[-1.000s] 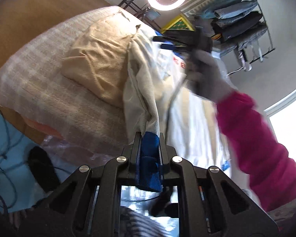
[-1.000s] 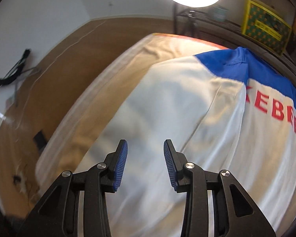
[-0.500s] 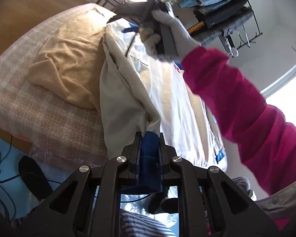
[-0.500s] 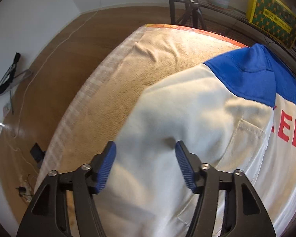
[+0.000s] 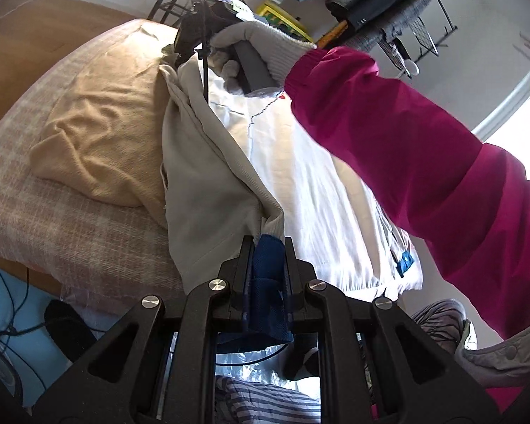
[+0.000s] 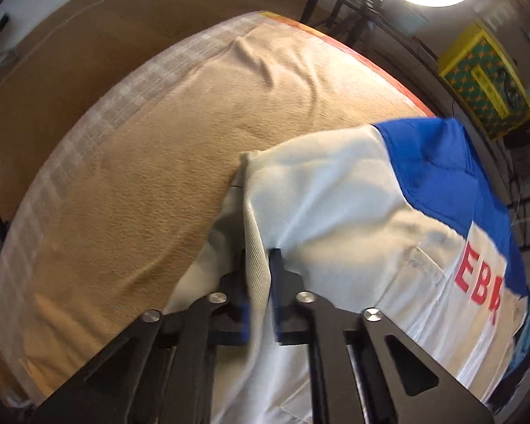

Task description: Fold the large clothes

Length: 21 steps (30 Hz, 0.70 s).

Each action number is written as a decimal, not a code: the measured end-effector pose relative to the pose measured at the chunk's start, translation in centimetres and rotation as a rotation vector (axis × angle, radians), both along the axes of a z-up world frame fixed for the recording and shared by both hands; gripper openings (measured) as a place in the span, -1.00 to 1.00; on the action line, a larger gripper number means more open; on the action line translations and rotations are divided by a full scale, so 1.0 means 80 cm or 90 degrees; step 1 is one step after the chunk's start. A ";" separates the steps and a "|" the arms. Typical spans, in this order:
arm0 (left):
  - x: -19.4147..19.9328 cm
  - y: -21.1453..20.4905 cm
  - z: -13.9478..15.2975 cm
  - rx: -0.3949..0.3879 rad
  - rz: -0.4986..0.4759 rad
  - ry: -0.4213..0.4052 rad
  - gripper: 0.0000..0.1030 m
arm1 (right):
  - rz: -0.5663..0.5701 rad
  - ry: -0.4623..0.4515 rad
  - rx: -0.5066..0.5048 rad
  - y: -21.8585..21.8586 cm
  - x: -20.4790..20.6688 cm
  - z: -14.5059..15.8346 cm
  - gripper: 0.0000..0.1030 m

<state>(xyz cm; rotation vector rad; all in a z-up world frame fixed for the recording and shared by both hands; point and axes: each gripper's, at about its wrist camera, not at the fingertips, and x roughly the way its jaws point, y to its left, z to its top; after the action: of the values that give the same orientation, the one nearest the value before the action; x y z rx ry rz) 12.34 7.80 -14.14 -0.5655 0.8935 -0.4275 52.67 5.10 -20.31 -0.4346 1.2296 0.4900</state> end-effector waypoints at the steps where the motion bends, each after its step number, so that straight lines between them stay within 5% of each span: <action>1: 0.001 -0.004 0.002 0.007 -0.005 -0.003 -0.77 | -0.013 0.003 0.031 -0.011 0.002 0.006 -0.92; 9: 0.002 -0.058 0.021 0.056 -0.073 -0.034 -0.78 | -0.118 0.025 0.305 -0.130 0.016 0.055 -0.94; 15: 0.002 -0.115 0.029 0.089 -0.144 -0.046 -0.78 | -0.199 0.026 0.422 -0.238 0.011 0.067 -0.94; 19: 0.008 -0.153 0.017 0.119 -0.192 -0.028 -0.78 | -0.263 0.056 0.469 -0.302 0.017 0.041 -0.94; 21: 0.012 -0.165 0.005 0.127 -0.208 -0.006 -0.78 | -0.277 0.043 0.382 -0.319 0.014 0.030 -0.80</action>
<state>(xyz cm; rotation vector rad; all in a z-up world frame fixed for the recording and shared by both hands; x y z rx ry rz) 13.28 -5.44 -13.75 -0.2331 1.0108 -0.6266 53.77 -20.43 -17.88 0.3562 1.1346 0.4716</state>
